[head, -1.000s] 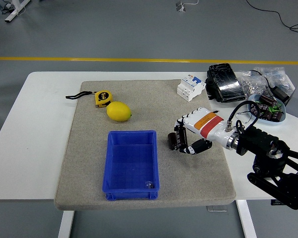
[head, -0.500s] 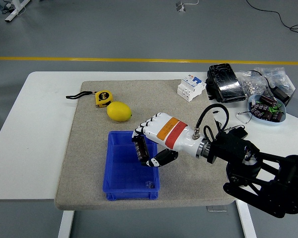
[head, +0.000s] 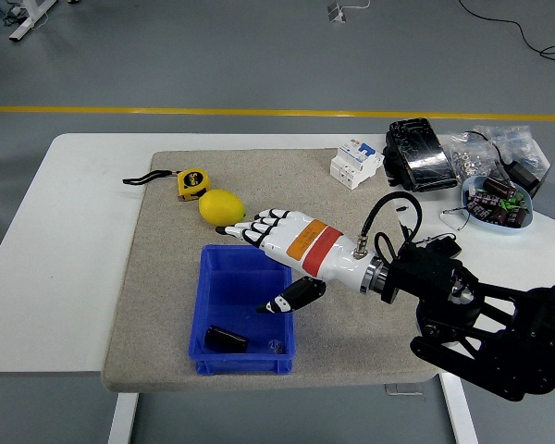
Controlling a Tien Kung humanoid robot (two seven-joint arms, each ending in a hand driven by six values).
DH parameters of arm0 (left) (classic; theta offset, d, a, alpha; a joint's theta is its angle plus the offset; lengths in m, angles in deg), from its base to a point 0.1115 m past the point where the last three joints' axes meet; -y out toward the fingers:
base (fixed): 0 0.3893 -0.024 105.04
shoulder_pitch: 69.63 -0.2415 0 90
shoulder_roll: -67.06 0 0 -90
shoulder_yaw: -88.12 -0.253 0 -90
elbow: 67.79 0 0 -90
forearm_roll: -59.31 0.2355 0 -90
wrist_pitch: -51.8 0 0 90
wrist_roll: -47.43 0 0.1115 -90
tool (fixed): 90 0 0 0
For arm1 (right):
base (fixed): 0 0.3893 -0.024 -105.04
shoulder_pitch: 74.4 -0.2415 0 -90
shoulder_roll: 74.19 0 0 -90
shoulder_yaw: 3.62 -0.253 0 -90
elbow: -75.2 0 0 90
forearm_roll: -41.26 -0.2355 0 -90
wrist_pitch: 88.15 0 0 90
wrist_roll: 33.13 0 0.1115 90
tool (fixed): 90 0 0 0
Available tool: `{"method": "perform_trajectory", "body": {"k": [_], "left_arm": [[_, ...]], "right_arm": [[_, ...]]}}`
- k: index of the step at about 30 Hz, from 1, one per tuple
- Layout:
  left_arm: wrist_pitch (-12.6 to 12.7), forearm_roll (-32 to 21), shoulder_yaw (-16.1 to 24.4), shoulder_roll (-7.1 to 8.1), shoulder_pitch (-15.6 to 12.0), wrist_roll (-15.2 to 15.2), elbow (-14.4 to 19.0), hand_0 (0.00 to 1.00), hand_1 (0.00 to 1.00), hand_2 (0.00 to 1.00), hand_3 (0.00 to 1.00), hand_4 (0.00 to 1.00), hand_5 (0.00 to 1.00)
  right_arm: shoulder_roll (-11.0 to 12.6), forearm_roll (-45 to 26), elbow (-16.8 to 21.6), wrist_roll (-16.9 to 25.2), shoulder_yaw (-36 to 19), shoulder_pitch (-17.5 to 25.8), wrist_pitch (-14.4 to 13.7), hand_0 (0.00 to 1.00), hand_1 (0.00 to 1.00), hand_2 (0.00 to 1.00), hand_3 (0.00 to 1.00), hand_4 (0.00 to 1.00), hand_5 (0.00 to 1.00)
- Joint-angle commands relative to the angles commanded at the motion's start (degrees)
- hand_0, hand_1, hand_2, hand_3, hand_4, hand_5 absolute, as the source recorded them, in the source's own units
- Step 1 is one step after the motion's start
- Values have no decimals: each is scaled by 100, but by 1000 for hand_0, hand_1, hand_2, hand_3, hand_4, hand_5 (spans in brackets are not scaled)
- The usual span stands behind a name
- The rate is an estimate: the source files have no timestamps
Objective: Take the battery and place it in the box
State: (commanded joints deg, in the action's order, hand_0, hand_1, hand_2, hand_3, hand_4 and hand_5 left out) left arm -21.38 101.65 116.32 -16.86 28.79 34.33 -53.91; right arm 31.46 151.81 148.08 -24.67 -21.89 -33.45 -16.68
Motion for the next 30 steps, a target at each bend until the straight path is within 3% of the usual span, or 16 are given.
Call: {"method": "perform_trajectory", "body": {"k": [3, 4, 9, 10, 15, 30], "left_arm": [[-7, 40, 18, 3, -2, -13, 1, 548, 554, 628, 585, 635, 604], [-7, 45, 19, 3, -3, -16, 2, 549, 554, 628, 584, 635, 603], [3, 27, 16, 4, -21, -11, 1, 549, 554, 628, 584, 635, 603], [3, 33, 22, 3, -24, -13, 2, 546, 553, 628, 584, 634, 603], [-12, 152, 93, -10, -35, -59, 3, 546, 553, 628, 584, 634, 603], [0, 230, 142, -45, 15, -85, 5, 554, 553, 632, 584, 633, 603]], "right_arm": [[31, -23, -166, 49, -146, 4, -122, 845, 825, 953, 998, 953, 352], [40, -57, -265, 84, -185, 7, -197, 820, 787, 882, 971, 918, 331], [36, -458, -938, 364, -240, 45, -494, 820, 787, 882, 971, 918, 331], [27, -511, -1063, 405, -226, 43, -522, 800, 755, 833, 898, 921, 345], [-71, -833, -1783, 514, 86, -10, -489, 800, 755, 833, 898, 921, 345], [-339, -1360, -2897, 904, 692, -86, -563, 779, 723, 789, 846, 913, 353]]}}
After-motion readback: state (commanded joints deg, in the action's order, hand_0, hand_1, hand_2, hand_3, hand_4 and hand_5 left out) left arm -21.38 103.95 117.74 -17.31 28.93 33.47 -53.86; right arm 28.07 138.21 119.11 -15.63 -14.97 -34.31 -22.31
